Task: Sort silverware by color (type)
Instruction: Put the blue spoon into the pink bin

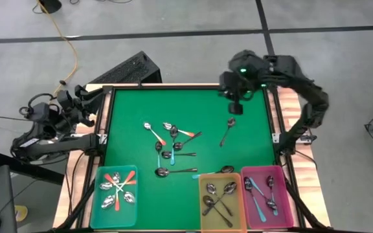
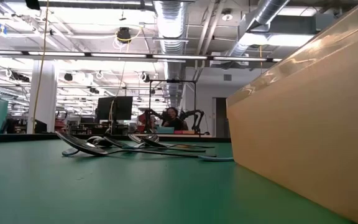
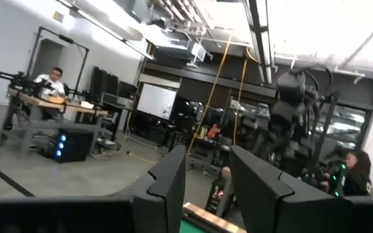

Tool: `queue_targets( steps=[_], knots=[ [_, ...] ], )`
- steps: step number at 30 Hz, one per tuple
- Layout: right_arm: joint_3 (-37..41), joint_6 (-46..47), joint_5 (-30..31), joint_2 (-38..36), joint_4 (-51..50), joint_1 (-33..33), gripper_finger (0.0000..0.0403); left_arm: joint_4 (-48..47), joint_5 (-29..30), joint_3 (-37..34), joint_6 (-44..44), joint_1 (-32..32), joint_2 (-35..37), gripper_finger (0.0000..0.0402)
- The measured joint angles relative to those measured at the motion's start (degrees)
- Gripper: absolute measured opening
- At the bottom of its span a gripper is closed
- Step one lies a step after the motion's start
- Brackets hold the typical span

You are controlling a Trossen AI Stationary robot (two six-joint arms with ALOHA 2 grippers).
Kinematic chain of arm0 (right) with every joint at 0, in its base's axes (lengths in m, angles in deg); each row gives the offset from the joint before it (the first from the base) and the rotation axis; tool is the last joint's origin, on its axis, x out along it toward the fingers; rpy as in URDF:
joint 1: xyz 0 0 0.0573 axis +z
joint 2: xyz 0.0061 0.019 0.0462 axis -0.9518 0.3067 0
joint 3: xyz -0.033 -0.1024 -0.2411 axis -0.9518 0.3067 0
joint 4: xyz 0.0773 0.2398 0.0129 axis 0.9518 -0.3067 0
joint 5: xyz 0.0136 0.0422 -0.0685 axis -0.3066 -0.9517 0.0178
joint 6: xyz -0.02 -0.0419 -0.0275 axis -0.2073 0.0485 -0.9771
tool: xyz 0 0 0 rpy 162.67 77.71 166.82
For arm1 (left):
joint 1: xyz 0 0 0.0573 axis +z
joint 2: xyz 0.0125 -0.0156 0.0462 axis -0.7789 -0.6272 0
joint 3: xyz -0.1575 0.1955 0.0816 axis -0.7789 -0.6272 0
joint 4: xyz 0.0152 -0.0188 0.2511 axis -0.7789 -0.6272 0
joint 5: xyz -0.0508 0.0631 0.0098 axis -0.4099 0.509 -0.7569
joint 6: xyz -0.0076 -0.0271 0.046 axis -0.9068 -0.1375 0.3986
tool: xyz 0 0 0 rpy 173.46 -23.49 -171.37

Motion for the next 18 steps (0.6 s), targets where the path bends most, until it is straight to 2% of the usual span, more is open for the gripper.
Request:
queue_targets(
  steps=[4,7,14,18],
  knots=[
    [8.3,3.8,0.4,-10.7,-0.2,-1.8,0.0077,-0.4,-2.0,-1.7,0.0,0.0,0.0,0.0105],
    [19.0,7.9,0.5,-18.2,5.7,-1.4,0.0077,-0.1,-2.3,-3.7,-0.9,0.0,0.0,0.0105],
    [48.0,16.3,0.3,-36.2,30.3,1.7,0.0077,-1.9,-2.5,-8.5,-6.7,0.0,-0.1,0.0105],
    [62.0,17.1,-1.2,-42.6,44.0,3.0,0.0077,-1.6,-2.1,-10.8,-7.7,0.0,-0.5,0.0105]
  ],
)
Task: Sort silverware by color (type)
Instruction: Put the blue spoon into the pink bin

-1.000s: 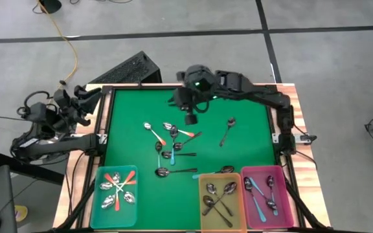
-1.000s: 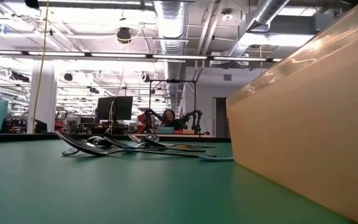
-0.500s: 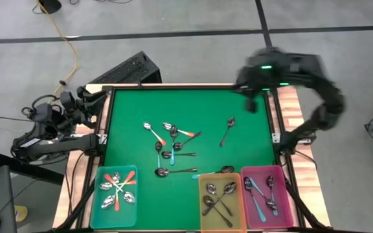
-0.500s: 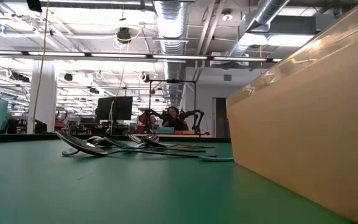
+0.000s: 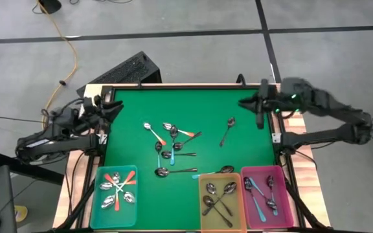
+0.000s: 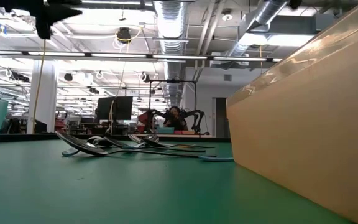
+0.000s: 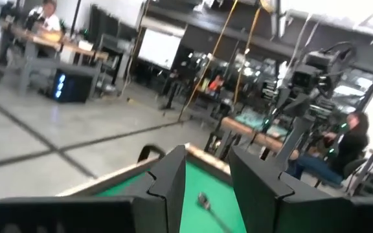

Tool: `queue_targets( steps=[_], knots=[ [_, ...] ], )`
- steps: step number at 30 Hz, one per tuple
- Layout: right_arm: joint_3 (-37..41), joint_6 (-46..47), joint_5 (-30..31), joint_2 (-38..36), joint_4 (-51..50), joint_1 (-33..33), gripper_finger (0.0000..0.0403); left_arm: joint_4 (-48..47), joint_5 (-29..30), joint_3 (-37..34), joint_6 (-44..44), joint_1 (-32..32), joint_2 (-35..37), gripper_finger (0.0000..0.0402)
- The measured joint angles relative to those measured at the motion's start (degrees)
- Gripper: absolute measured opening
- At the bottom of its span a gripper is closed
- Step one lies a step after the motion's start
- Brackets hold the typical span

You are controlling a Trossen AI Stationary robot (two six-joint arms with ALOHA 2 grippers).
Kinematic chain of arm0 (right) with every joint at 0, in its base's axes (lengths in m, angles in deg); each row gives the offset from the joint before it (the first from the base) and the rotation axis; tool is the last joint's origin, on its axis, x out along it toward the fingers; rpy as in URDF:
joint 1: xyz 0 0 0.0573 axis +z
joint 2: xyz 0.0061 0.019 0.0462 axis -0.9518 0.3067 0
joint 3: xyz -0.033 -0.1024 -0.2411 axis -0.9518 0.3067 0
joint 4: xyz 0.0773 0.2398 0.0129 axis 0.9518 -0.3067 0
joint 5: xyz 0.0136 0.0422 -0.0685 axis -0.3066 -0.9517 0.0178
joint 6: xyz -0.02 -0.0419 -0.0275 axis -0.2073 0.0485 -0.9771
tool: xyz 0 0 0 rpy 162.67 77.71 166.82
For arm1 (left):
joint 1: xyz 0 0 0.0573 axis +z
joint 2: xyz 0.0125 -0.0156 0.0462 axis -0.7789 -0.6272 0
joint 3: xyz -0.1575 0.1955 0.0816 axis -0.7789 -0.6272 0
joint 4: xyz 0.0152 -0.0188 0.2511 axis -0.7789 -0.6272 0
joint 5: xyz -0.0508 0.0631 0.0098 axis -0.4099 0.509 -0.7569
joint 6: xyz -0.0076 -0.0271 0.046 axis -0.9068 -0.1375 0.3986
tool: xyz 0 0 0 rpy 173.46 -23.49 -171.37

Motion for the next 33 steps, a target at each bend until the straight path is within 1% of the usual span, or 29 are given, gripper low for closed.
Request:
queue_targets(
  steps=[2,5,7,10,13,16,20,24,28,33],
  knots=[
    [5.7,0.6,-0.1,-1.6,4.9,1.0,0.0077,-0.1,0.8,-1.5,-1.1,0.0,-0.7,0.0105],
    [12.2,2.1,-0.1,-3.9,10.0,1.8,0.0077,0.0,1.9,-3.1,-1.4,0.0,-2.4,0.0105],
    [15.5,4.3,0.0,-4.2,12.5,2.1,0.0077,-0.3,2.9,-3.6,-0.9,0.0,-4.2,0.0105],
    [18.7,6.6,0.0,-2.9,15.3,2.7,0.0077,-0.1,3.1,-3.7,-0.1,0.0,-6.6,0.0105],
    [19.3,6.5,-0.1,-1.5,14.8,2.9,0.0077,-0.4,3.2,-3.7,2.7,0.0,-8.5,0.0105],
    [19.3,6.4,0.3,0.6,14.3,2.8,0.0077,-0.3,4.2,-3.7,2.7,0.0,-10.5,0.0105],
    [19.3,6.4,3.6,4.2,13.5,3.3,0.0077,-0.4,6.0,-3.7,2.9,0.0,-12.3,0.0105],
    [19.3,4.3,4.8,8.8,14.6,4.7,0.008,-0.5,5.5,-3.7,3.5,0.0,-13.4,0.0105],
    [19.3,3.2,4.8,13.7,16.1,6.4,0.0099,-0.4,4.7,-3.7,4.6,0.0,-13.5,0.0105],
    [19.3,3.0,4.8,20.4,22.1,8.2,0.0143,-0.4,4.7,-3.7,4.7,0.0,-13.4,0.0105]
  ],
)
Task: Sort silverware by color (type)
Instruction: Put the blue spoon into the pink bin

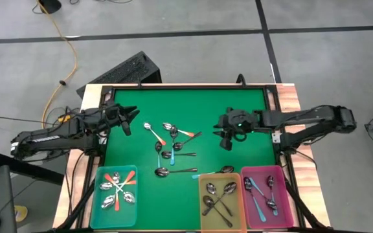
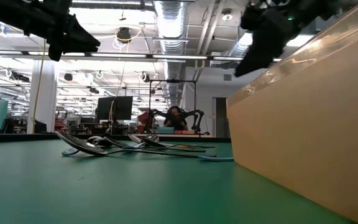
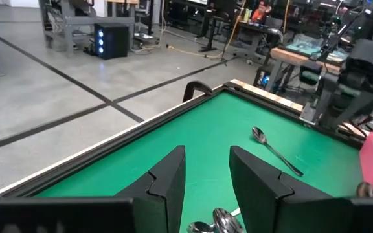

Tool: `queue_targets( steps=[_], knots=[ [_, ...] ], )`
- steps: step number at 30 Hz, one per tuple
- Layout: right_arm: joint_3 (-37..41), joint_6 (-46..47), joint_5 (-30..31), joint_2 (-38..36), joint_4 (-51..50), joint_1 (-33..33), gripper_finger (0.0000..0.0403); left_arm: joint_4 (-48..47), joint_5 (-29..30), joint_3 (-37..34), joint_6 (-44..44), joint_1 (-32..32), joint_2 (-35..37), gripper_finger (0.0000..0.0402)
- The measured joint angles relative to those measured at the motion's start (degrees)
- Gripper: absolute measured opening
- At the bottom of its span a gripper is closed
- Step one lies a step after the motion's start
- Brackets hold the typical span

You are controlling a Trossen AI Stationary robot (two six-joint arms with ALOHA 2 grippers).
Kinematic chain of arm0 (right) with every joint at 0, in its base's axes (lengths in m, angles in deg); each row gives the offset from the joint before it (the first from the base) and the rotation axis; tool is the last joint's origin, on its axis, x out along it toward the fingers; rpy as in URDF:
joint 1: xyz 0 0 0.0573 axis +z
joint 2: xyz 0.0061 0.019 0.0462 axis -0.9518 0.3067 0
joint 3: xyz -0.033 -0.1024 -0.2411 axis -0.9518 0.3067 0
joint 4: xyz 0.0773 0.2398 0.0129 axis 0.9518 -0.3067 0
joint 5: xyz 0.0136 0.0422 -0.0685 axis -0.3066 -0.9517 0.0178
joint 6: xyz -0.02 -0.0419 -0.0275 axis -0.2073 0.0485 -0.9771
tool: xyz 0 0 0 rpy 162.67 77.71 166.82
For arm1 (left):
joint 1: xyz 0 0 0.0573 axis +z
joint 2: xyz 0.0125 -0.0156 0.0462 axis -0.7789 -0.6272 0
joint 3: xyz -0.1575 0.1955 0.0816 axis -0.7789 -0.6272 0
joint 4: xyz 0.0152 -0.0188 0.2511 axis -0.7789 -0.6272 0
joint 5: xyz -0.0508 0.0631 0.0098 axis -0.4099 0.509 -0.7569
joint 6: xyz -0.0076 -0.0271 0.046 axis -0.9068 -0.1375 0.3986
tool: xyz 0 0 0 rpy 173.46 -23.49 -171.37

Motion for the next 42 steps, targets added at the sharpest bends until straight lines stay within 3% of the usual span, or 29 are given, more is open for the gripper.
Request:
queue_targets(
  steps=[7,12,17,23,27,33,38,42],
  knots=[
    [0.0,-3.4,0.1,11.5,16.2,1.9,0.0186,-0.1,-0.2,0.0,-0.2,0.0,0.0,0.0105],
    [-0.8,-7.9,0.1,20.6,30.4,3.5,0.0188,-0.1,-0.2,0.0,-0.8,0.0,0.0,0.0105],
    [-7.8,-10.8,4.2,29.8,36.8,2.8,0.0185,-0.1,0.4,0.0,-1.5,0.0,0.0,0.0105],
    [-20.3,-4.5,4.5,40.8,33.2,0.0,0.0193,-0.1,0.4,0.0,-2.2,0.0,0.0,0.0105],
    [-28.5,2.8,4.6,47.2,24.9,-2.3,0.0196,-0.1,0.4,0.0,-3.0,0.0,0.0,0.0105],
    [-37.9,5.3,4.6,54.4,11.5,-4.8,0.0191,-0.1,0.4,0.0,-3.0,0.0,0.0,0.0105],
    [-41.8,9.2,4.3,56.8,2.6,-5.7,0.0187,-0.2,0.4,0.0,-3.0,0.0,0.0,0.0105],
    [-41.9,9.2,4.3,56.8,2.1,-5.6,0.0185,-0.5,0.4,0.0,-2.9,0.0,0.0,0.0105]
  ],
)
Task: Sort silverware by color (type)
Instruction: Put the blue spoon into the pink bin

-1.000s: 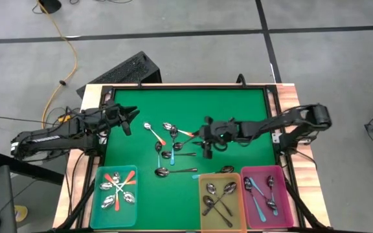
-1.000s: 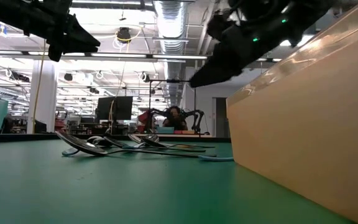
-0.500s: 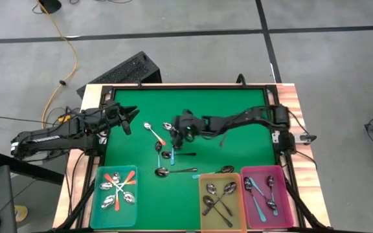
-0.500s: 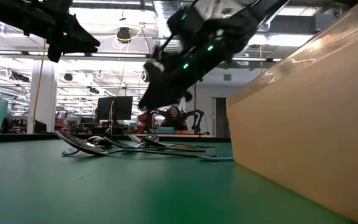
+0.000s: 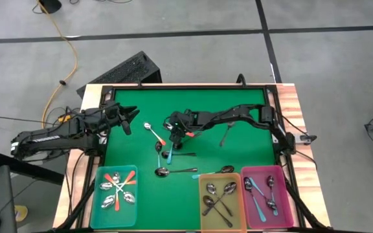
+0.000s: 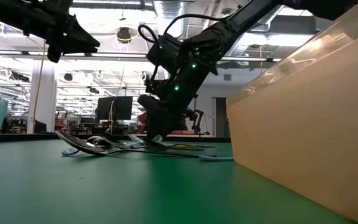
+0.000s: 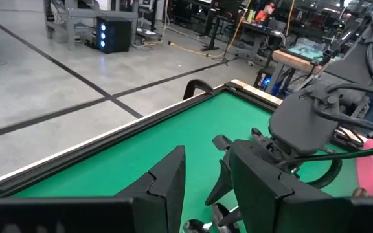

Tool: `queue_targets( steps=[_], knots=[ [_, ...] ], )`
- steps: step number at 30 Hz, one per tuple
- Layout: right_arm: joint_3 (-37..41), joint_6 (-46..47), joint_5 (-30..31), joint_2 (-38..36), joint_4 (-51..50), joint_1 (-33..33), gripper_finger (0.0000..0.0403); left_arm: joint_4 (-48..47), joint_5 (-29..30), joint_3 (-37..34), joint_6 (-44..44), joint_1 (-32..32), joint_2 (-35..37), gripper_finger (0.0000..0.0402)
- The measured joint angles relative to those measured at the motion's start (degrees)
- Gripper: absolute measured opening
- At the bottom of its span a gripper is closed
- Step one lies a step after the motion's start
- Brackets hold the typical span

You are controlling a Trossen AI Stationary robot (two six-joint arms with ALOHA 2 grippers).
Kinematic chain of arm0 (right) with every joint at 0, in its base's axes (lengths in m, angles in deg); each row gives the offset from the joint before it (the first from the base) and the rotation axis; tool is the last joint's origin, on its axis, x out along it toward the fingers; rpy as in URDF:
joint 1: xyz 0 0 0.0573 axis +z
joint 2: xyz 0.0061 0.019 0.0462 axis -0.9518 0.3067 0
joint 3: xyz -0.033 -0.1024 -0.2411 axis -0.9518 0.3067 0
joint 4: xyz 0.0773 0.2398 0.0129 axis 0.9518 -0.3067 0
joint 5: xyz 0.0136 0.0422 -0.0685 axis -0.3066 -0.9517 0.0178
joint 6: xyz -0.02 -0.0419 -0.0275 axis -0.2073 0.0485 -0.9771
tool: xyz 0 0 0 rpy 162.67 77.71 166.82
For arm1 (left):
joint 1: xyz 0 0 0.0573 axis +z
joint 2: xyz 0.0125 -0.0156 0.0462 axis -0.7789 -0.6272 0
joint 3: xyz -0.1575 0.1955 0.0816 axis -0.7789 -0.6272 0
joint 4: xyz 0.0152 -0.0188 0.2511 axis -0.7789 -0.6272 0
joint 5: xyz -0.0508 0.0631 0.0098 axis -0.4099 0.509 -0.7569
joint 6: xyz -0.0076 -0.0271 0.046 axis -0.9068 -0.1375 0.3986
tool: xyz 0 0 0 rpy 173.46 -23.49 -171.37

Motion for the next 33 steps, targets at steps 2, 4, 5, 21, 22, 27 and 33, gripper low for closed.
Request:
queue_targets(
  steps=[2,4,5,21,22,27,33],
  knots=[
    [0.0,-0.2,0.0,0.0,0.3,0.1,0.0179,0.0,0.0,0.0,0.4,0.0,0.0,0.0105],
    [0.0,-0.3,-0.1,0.0,0.5,0.3,0.0166,0.0,0.0,0.0,0.4,0.0,0.0,0.0105],
    [0.0,-0.3,-0.2,0.0,0.5,0.3,0.0158,-0.1,0.0,0.0,0.4,0.0,0.0,0.0105],
    [-0.1,-0.3,-1.7,-0.3,1.3,0.3,0.0009,-0.5,0.2,0.0,0.1,0.0,0.0,0.0105],
    [-0.1,-0.3,-1.7,-0.3,1.6,0.2,0.0008,-0.5,0.2,0.0,0.0,0.0,0.0,0.0105],
    [0.0,-0.4,-1.7,-0.7,2.0,0.3,0.0005,-0.5,0.3,0.0,0.0,0.0,0.0,0.0105],
    [0.1,-0.7,-1.7,-1.4,3.1,0.0,0.0004,-0.5,1.1,0.0,-0.1,0.0,0.0,0.0105]
  ],
)
